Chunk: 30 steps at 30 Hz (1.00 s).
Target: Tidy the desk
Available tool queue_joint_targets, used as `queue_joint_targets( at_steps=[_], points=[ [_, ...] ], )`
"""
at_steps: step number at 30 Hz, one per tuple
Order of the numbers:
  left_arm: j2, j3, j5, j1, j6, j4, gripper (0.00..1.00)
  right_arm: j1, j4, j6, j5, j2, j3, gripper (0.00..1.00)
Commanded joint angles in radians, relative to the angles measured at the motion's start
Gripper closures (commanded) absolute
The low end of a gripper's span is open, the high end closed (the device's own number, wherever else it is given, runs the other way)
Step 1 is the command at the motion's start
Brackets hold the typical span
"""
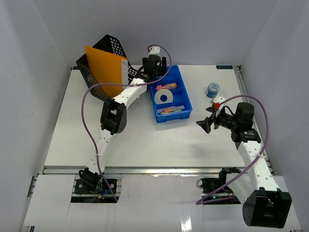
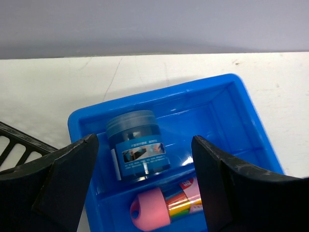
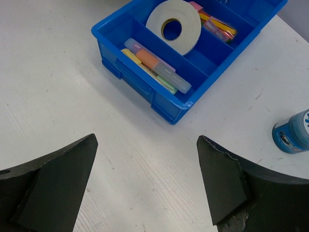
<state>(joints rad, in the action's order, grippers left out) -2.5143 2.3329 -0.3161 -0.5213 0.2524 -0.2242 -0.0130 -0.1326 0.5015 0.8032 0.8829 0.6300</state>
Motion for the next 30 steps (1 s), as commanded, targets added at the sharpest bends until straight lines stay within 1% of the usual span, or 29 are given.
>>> queue_joint_targets(
  at_steps=[1,3,5,7,8,11,15,18,20,22,25,30],
  points=[
    [0.221,-0.021,0.130,0.001,0.062,-0.004,0.12,-0.013,0.033,-0.041,-0.013,0.013,0.011,0.10],
    [0.284,-0.085,0.251,0.003,0.092,-0.002,0.13,-0.013,0.044,-0.069,-0.049,0.037,0.026,0.10],
    [0.387,-0.202,0.325,0.003,0.130,0.012,0.12,-0.013,0.060,-0.123,-0.119,0.081,0.044,0.10],
    [0.524,-0.391,0.475,0.003,0.157,0.063,0.11,-0.013,0.061,-0.191,-0.244,0.135,0.107,0.10],
    [0.587,-0.478,0.520,0.003,0.171,0.085,0.10,-0.014,0.066,-0.223,-0.304,0.158,0.134,0.10],
    [0.751,-0.707,0.635,0.003,0.202,0.151,0.03,-0.018,0.110,-0.290,-0.463,0.220,0.204,0.10],
    [1.041,-1.078,0.695,0.001,0.204,0.265,0.02,-0.021,0.237,-0.310,-0.579,0.279,0.216,0.10],
    [1.262,-1.309,0.700,0.003,0.192,0.251,0.02,-0.022,0.269,-0.316,-0.641,0.394,0.262,0.10],
    [1.393,-1.463,0.704,0.003,0.195,0.237,0.02,-0.023,0.260,-0.326,-0.652,0.474,0.344,0.10],
    [1.557,-1.568,0.712,0.003,0.208,0.222,0.02,-0.026,0.242,-0.340,-0.655,0.571,0.417,0.10],
    [1.729,-1.676,0.713,0.003,0.244,0.140,0.02,-0.027,0.226,-0.363,-0.657,0.699,0.517,0.10],
    [1.948,-1.784,0.723,0.001,0.291,0.045,0.02,-0.028,0.187,-0.379,-0.657,0.856,0.674,0.10]
  ],
)
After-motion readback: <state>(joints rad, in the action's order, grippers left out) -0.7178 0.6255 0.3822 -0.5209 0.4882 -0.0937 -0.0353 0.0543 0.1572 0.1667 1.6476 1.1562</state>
